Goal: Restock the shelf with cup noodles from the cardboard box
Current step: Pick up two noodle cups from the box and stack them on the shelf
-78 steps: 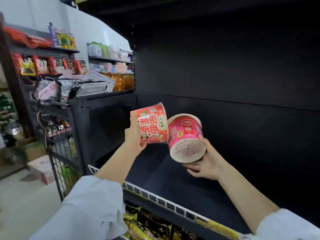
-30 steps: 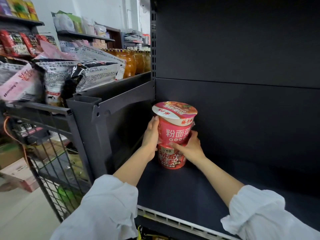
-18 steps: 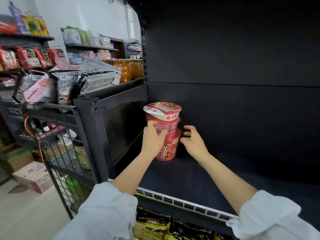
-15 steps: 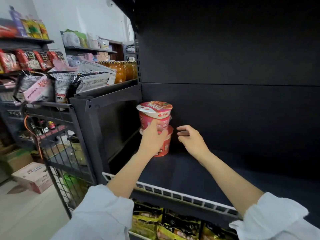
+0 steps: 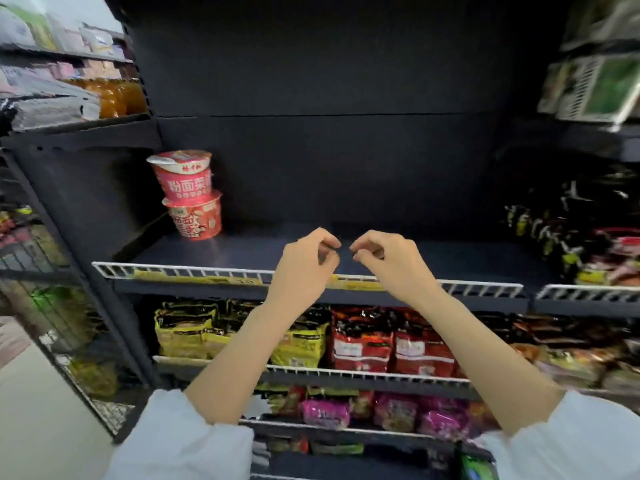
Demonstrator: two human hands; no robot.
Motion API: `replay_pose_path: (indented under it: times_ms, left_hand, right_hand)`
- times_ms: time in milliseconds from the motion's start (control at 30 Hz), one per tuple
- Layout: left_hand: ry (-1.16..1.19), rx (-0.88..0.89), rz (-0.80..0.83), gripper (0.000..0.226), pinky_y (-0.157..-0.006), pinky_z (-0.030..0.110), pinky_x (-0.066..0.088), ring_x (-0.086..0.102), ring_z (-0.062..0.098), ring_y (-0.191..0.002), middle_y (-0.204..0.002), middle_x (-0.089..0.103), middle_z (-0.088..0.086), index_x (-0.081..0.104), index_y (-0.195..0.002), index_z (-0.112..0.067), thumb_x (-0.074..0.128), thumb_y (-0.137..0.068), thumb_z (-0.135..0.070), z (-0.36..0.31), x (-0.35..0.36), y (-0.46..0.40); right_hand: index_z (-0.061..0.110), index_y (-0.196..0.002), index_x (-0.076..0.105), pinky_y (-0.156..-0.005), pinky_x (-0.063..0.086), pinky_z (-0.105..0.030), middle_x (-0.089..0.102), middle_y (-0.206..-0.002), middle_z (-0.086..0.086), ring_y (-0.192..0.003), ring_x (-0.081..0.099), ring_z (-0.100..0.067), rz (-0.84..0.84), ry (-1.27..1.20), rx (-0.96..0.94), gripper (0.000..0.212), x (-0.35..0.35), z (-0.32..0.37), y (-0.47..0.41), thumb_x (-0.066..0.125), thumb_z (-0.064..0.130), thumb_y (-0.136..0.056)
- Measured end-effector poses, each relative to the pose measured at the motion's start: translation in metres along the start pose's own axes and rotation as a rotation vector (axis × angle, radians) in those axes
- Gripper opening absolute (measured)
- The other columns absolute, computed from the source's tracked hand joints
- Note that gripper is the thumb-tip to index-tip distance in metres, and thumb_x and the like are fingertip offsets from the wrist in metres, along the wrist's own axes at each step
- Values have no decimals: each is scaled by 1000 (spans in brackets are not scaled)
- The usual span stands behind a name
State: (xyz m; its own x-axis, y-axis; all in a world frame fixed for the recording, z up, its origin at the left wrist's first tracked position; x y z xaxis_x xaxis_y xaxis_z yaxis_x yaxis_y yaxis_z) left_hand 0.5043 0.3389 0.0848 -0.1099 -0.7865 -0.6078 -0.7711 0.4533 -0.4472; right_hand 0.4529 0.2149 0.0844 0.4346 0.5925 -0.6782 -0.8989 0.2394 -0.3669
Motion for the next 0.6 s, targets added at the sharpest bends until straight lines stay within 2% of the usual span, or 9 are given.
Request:
replay_pose_path:
  times_ms: [100, 167, 233, 333, 433, 533, 600]
  left_hand:
    - [24, 37, 95, 12, -71, 30, 53, 61, 13, -75, -84, 62, -6, 62, -101, -15, 56, -91, -15, -52, 56, 35]
    - [65, 31, 170, 10, -72, 30, 52, 61, 14, -78, -86, 62, -3, 63, -99, -15, 56, -91, -15, -84, 96, 60]
    - [136, 8, 257, 8, -73, 28, 52, 62, 15, -79, -92, 66, 1, 62, -96, -17, 57, -91, -13, -116, 135, 86]
    - [223, -3, 362, 8, -74, 29, 52, 67, 19, -79, -94, 69, 6, 63, -95, -17, 58, -90, -13, -172, 185, 125]
    - [246, 17, 442, 10, -73, 28, 51, 66, 19, -83, -92, 68, 5, 65, -96, -17, 58, -90, -16, -228, 229, 155]
    - [233, 65, 508, 8, -67, 23, 46, 62, 17, -84, -92, 64, 0, 64, -95, -19, 57, -92, -19, -282, 273, 179]
    - [232, 72, 565, 9, -65, 24, 46, 62, 18, -83, -97, 64, 2, 63, -97, -18, 55, -93, -18, -312, 306, 194]
  right_hand:
    - [15, -100, 67, -61, 41, -9, 64, -84, 6, -71, 54, 1, -29, 83, 88, 16, -49, -40, 63, 53, 14, -93]
    - [15, -101, 67, -62, 42, -15, 64, -87, 3, -72, 56, -5, -28, 136, 162, 16, -80, -66, 109, 54, 16, -93]
    - [16, -104, 67, -71, 45, -21, 65, -90, 1, -78, 59, -11, 2, 190, 246, 18, -110, -90, 156, 53, 19, -94]
    - [16, -105, 67, -69, 45, -23, 67, -91, -1, -76, 58, -13, 25, 237, 347, 19, -156, -119, 222, 52, 22, -94]
    - [16, -107, 66, -63, 47, -28, 69, -94, -5, -72, 61, -21, 33, 272, 453, 21, -204, -150, 278, 50, 24, -95]
    - [16, -104, 68, -69, 53, -35, 71, -89, -9, -76, 66, -26, 9, 308, 540, 21, -249, -185, 327, 49, 21, -95]
    - [12, -102, 68, -73, 52, -37, 70, -94, -12, -83, 66, -27, -9, 333, 580, 21, -276, -212, 355, 50, 17, -93]
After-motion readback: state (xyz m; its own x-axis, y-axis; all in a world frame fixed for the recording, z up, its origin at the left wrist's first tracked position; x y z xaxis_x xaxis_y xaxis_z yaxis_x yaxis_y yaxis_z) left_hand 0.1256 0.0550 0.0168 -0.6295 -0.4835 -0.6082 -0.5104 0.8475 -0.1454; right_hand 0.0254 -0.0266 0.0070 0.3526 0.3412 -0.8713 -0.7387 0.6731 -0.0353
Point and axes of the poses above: each hand's wrist, its own y-axis away from the middle knuckle, its own x-axis out of the palm, z = x × y, the point moved 9 cm from there along -y, towards the middle knuckle
